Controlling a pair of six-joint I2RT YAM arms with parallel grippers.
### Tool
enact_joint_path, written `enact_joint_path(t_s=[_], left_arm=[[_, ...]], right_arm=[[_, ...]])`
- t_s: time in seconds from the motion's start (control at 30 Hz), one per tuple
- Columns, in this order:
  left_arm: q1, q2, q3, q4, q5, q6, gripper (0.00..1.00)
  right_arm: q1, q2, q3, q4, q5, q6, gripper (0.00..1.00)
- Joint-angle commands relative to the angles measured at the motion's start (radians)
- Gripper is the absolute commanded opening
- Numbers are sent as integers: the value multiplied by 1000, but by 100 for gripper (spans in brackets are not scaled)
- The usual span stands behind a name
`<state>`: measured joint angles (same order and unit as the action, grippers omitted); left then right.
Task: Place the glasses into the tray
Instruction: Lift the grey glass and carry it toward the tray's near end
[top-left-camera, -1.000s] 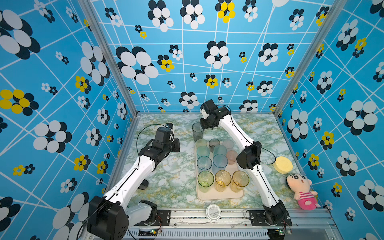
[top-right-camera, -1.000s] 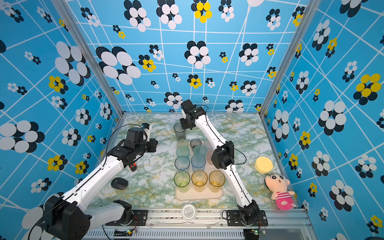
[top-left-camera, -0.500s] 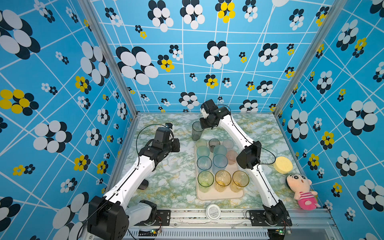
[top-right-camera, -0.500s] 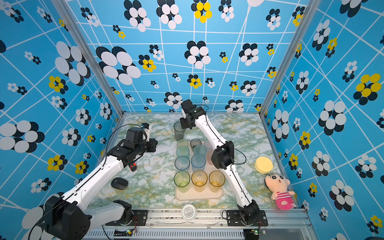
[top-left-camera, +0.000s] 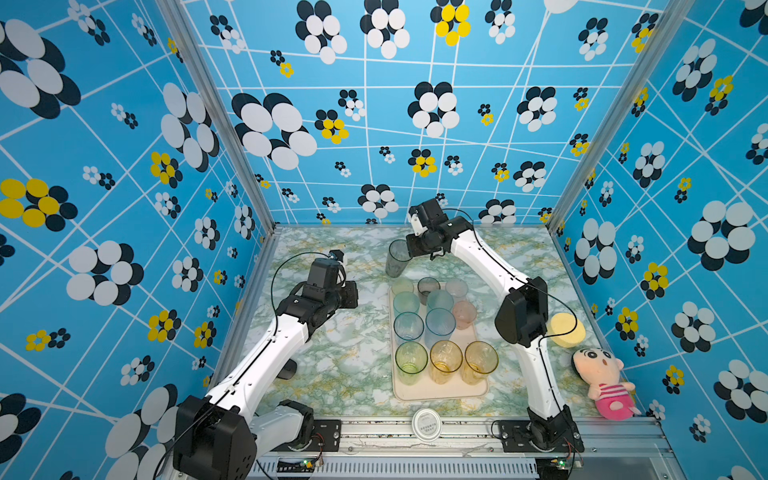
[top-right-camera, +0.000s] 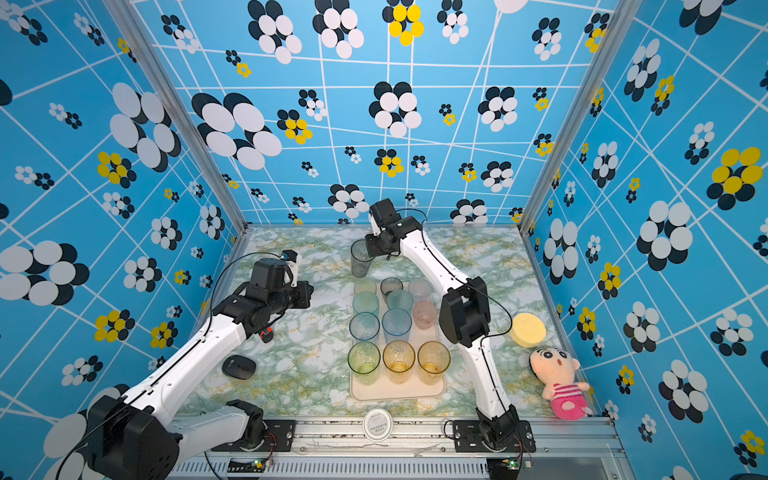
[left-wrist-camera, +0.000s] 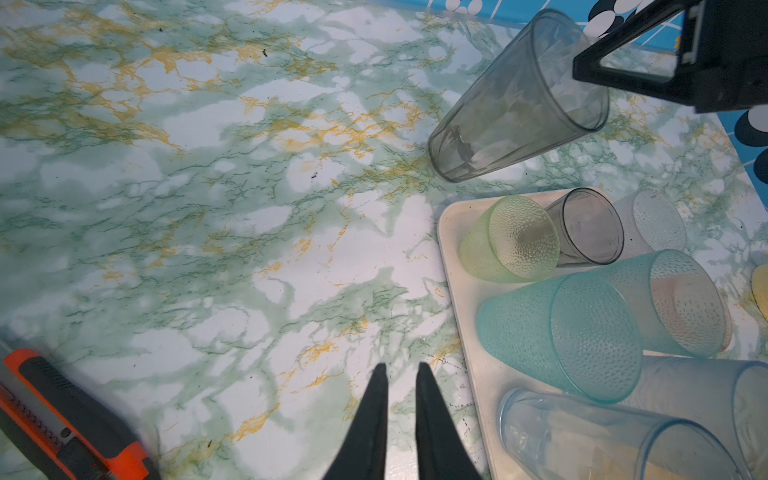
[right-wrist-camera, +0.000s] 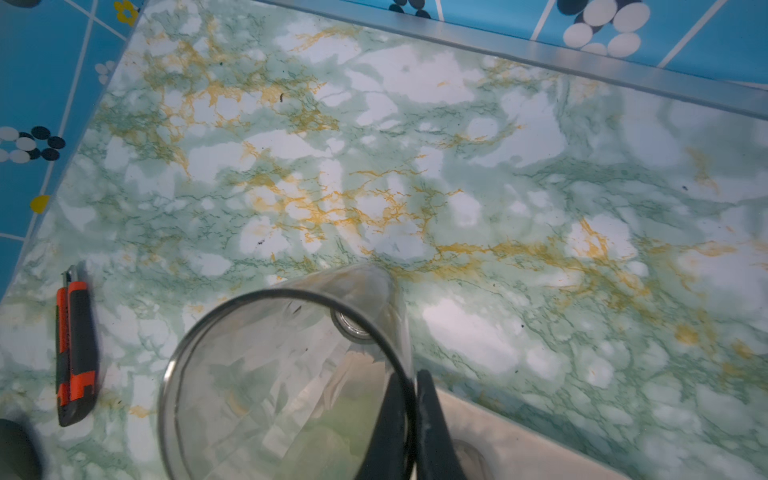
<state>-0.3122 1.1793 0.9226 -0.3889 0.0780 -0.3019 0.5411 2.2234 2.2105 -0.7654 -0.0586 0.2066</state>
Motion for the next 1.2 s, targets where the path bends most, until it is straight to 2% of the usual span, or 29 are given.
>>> enact_joint_path(t_s=[0.0, 0.23, 0.47, 0.67, 0.93, 1.17], left_arm=[[10, -23, -13, -12, 0, 14, 16], [13, -35, -8, -21, -1, 14, 16], [25, -46, 7, -42, 0, 24, 17], [32, -62, 0, -35, -2, 24, 16], [38, -70, -9, -48, -9, 35, 16], [45, -78, -1, -64, -7, 36, 17]], right_arm=[[-20, -155, -73, 130, -37, 4, 0], [-40, -373, -251, 111, 4, -39, 0], [-43, -653, -464, 39, 144, -82, 0], [-45, -841, -586, -62, 278, -80, 0], [-46, -992, -698, -251, 442, -28, 0], [-49, -1065, -778, -331, 426, 13, 0]])
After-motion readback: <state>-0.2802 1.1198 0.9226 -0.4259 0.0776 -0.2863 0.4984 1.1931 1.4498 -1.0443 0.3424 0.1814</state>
